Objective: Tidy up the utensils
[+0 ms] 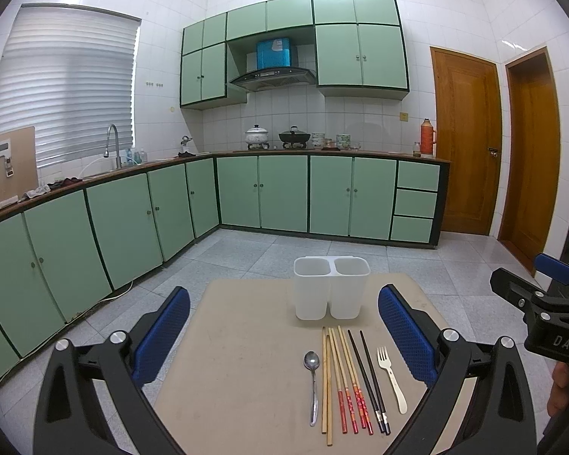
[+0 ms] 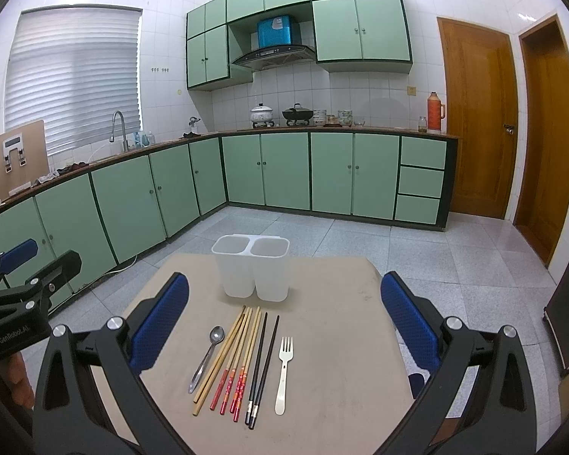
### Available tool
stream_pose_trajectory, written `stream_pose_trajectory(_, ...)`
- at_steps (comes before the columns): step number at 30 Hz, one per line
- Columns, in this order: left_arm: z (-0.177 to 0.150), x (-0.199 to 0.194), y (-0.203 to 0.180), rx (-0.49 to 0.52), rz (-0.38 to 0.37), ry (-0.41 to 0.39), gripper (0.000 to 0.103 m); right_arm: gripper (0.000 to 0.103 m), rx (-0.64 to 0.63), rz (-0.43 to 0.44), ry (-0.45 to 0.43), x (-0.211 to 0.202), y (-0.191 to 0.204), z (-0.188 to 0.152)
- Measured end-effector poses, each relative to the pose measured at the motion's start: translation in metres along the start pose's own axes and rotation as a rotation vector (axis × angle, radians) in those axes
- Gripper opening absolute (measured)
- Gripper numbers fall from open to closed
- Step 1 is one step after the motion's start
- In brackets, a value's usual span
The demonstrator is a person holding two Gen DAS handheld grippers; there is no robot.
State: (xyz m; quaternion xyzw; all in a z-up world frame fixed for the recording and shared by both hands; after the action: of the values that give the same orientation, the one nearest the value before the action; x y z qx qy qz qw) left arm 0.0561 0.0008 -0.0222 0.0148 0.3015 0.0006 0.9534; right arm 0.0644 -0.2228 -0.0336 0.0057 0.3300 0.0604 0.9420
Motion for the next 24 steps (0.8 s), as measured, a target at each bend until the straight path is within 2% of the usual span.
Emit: stream_pose_trajectory(24,0.0002,-0.0017,0.0016,-0.002,0.001,-0.001,0.097,0.098,-0.001,-0.001,-0.003,0.0003,0.0014,-0.0008)
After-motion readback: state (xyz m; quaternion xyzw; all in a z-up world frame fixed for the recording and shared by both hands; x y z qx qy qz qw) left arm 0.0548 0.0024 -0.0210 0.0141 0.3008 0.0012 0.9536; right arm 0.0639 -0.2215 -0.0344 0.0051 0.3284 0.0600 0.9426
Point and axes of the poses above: each gripper's, at about its wrist camera, not at the fingertips, and x roughly the way its jaws point, y to its left, z to its top, the point moved 6 cm from there along x, roughly the way its jaws point, and after that the axes turned 15 degrees about y, right-handed, at the moved point
